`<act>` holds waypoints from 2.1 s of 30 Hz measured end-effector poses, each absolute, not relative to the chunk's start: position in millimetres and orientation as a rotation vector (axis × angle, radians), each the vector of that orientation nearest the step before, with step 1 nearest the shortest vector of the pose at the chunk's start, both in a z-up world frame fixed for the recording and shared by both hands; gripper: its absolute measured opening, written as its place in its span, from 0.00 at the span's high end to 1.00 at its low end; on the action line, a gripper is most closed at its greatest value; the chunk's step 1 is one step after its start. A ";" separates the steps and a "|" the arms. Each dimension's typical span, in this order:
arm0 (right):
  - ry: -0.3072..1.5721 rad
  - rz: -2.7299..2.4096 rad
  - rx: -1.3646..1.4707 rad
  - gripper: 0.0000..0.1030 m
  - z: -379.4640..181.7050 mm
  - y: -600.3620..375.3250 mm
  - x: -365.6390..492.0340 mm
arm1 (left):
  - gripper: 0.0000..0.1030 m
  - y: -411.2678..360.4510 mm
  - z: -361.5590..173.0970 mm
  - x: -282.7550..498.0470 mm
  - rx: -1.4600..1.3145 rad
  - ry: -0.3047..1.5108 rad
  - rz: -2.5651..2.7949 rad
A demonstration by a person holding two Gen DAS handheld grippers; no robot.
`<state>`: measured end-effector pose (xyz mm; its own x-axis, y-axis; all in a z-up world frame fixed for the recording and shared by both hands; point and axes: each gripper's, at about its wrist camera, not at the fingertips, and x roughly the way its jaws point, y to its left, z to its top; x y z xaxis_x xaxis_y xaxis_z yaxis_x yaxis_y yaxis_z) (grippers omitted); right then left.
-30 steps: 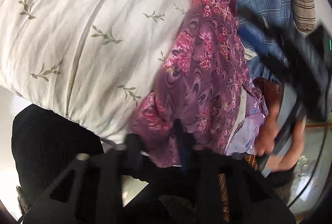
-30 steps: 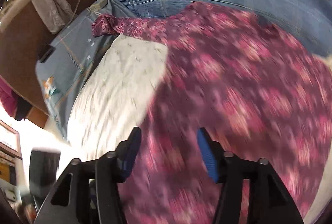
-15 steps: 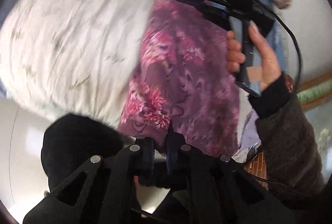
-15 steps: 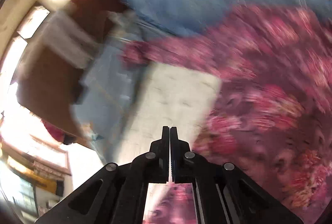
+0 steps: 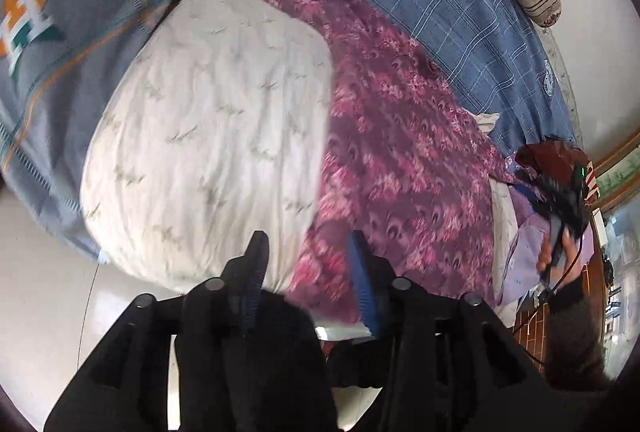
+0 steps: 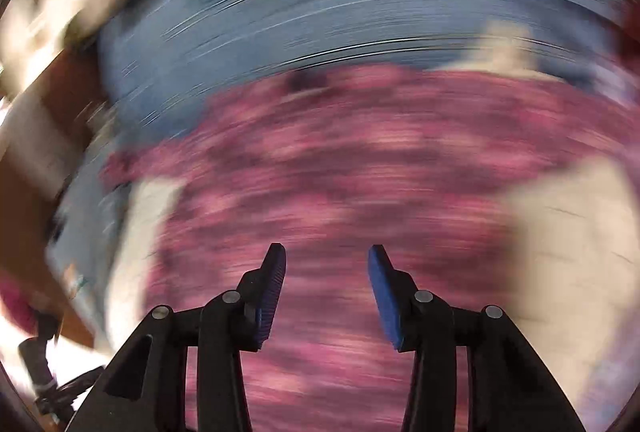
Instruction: Fold small clothes
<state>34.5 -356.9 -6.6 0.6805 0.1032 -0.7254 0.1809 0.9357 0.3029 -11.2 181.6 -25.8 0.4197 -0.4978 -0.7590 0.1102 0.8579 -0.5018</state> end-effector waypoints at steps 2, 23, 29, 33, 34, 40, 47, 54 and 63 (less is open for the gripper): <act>0.774 -0.188 0.480 0.57 -1.9 -430.7 4.1 | 0.49 164.3 -18.3 7.5 -0.353 1.078 -0.390; 0.718 -0.705 0.579 0.98 5.4 -709.3 90.8 | 0.33 14.2 -65.8 207.4 -0.106 1.209 -0.220; 0.528 -0.545 0.394 0.97 49.8 -647.8 90.0 | 0.33 33.5 -57.1 202.0 -0.177 1.224 -0.270; 0.466 -0.176 0.288 0.97 84.7 -530.6 120.4 | 0.33 59.6 -49.7 197.9 -0.267 1.216 -0.248; 0.466 -0.101 0.275 0.97 87.9 -501.6 128.6 | 0.33 65.7 -48.3 196.7 -0.279 1.215 -0.243; 0.605 0.318 0.313 0.91 48.7 -304.6 197.3 | 0.33 110.2 -41.5 191.0 -0.333 1.208 -0.202; 0.864 0.355 0.270 0.87 -22.9 -201.8 211.4 | 0.32 145.4 -22.7 183.8 -0.389 1.181 -0.191; 0.668 0.122 0.670 0.49 -6.3 -367.7 123.9 | 0.32 76.3 -18.7 209.7 -0.436 1.201 -0.323; 0.729 0.040 0.957 0.49 -78.4 -452.3 81.7 | 0.32 12.7 -60.2 198.7 -0.563 1.333 -0.420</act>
<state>81.7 -452.3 -78.4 0.7643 0.3397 -0.5481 0.2774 0.5940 0.7551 198.7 12.7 -60.2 0.1950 -0.5876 -0.7853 -0.0315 0.7965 -0.6038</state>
